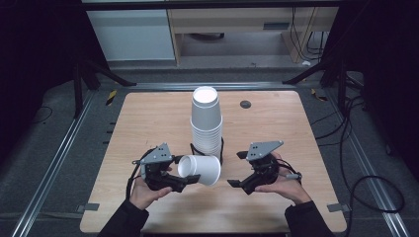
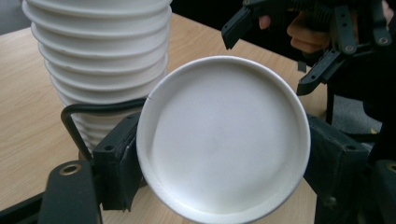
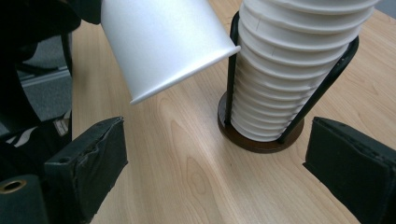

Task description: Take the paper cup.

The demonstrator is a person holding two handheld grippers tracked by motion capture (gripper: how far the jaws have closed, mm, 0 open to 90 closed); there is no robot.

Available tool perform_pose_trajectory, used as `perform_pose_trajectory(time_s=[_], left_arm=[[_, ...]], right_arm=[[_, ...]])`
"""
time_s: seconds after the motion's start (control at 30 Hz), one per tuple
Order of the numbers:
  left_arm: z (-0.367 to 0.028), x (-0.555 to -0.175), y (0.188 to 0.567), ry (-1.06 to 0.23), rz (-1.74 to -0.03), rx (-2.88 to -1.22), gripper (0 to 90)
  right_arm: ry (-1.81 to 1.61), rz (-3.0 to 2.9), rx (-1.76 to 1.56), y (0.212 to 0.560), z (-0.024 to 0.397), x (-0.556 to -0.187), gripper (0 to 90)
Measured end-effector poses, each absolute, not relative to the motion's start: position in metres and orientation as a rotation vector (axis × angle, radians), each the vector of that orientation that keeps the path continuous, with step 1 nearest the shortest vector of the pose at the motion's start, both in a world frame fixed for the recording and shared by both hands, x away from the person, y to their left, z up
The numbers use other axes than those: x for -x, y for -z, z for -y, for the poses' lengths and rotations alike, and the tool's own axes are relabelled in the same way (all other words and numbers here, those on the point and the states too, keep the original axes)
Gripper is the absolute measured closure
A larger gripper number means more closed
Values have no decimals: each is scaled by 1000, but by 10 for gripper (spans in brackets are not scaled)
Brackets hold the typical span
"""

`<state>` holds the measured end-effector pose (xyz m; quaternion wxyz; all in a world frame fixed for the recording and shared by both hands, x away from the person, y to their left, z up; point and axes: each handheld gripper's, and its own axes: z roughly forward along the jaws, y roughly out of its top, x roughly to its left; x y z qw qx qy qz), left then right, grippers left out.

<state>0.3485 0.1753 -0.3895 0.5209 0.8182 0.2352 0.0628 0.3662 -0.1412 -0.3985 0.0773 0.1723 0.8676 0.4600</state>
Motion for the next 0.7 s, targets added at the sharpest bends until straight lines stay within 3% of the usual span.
perform_pose_trajectory(time_s=[0.4,0.7], left_arm=[[-178,-351,395,-122,-547,-1836,224],[-171,-353,402,-62,-485,-1843,223]], right_arm=[[-1523,-2562,-563,399,150,-366,53],[-1565,-2593,-540,403,144,-366,51]])
